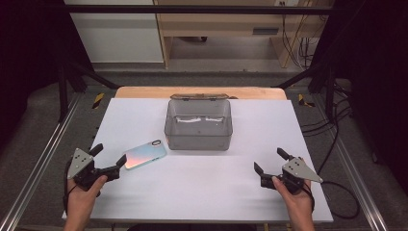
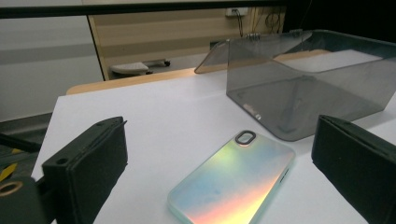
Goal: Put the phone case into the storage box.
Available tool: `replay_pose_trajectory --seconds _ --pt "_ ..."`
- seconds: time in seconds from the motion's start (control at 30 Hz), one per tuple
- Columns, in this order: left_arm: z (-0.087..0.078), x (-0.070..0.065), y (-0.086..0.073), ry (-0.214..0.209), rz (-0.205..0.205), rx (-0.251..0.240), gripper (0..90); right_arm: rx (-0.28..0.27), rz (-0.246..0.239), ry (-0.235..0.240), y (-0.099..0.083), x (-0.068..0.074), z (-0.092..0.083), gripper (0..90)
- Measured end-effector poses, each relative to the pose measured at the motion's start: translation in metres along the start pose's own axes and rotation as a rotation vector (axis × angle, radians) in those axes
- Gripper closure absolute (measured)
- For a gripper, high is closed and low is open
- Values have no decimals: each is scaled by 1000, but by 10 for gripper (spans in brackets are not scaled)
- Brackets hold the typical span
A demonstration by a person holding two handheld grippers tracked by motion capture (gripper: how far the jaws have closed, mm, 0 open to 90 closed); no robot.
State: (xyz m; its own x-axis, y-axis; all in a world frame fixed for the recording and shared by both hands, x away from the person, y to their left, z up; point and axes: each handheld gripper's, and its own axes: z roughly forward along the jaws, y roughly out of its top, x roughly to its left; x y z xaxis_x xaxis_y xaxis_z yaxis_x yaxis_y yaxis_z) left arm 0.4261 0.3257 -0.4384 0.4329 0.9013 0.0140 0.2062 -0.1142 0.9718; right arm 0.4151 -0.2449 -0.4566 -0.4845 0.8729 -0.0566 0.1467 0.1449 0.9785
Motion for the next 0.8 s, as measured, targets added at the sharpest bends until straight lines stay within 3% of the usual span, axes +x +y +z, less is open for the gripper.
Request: replay_pose_trajectory --seconds 0.1,0.37,0.47,0.67,0.8 --pt "2 0 0 -5 -11 23 33 2 9 2 -1 -1 0 39" --pt "12 2 10 -5 4 64 34 16 7 1 0 1 2 39" --pt "27 6 22 -4 22 124 38 18 18 3 -1 1 1 38" --pt "54 11 40 -12 31 183 41 24 27 2 -1 1 0 37" --pt "66 14 43 -19 13 209 72 19 30 8 1 4 1 37"
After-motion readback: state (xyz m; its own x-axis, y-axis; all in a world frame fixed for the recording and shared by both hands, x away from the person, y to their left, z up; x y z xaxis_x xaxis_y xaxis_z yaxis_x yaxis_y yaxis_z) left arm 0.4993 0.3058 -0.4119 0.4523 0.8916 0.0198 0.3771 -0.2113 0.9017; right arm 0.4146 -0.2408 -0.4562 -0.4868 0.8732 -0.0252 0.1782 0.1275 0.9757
